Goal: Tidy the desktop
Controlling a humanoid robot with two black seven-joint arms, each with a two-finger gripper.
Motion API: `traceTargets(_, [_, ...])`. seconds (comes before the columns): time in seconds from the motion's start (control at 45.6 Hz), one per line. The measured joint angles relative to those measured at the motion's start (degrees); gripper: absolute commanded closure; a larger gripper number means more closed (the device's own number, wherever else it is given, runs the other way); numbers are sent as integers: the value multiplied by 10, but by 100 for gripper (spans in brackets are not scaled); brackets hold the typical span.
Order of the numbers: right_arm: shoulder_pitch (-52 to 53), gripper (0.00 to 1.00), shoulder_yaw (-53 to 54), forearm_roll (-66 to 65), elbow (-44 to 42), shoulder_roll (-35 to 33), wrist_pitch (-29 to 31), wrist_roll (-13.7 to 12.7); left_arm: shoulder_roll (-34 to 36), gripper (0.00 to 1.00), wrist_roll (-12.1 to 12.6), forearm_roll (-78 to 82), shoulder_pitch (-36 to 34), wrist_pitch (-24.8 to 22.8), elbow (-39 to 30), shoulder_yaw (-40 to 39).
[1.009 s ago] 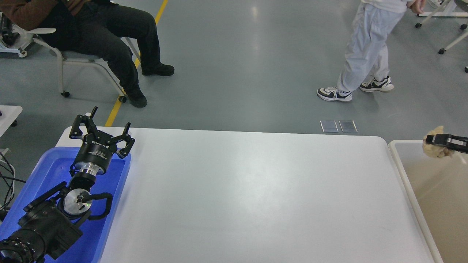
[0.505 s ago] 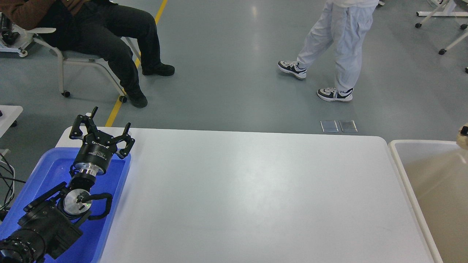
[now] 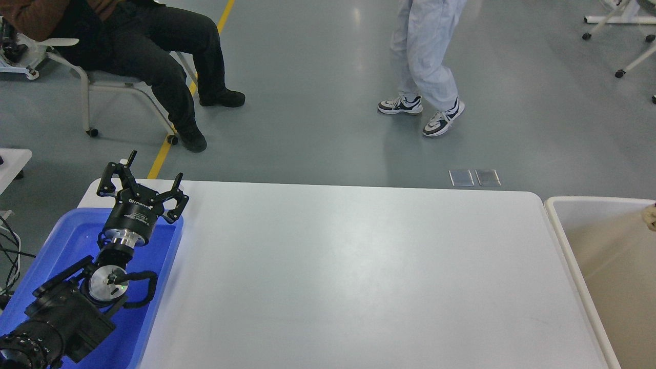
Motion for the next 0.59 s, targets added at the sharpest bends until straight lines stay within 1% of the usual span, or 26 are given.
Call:
traceTargets(0.022, [-7,100,21,11,0,5,0,-19,0,0,0,0,0,0,0,0])
traceTargets(0.154, [-36,100,122,48,-2,23,-5,-94,0,0,0,0,0,0,0,0])
traceTargets(0.219, [-49,100,167,59,-2,33,-12,-122,0,0,0,0,0,0,0,0])
traceTargets(0.307, [-64,99,220,70,-3,47,-24,-149,0,0,0,-1,0,0,0,0])
traceTargets(0.329, [-66,95,229,72,-3,50,-26,-154,0,0,0,-1,0,1,0,0])
traceTargets(0.351, [-70,93,242,74,-3,54,-30,-160,0,0,0,-1,0,1,0,0])
traceTargets(0.417, [-78,90,274,78,-3,62,-40,-174,0,0,0,-1,0,1,0,0])
traceTargets(0.483, [-85,77,300,82,-3,71,-47,-185,0,0,0,-1,0,1,0,0])
traceTargets(0.527, [-88,72,313,83,-3,75,-51,-190,0,0,0,-1,0,1,0,0])
traceTargets(0.548, [-90,68,322,84,-3,78,-54,-193,0,0,0,-1,0,1,0,0])
traceTargets(0.592, [-92,58,333,86,-3,82,-56,-197,0,0,0,-1,0,1,0,0])
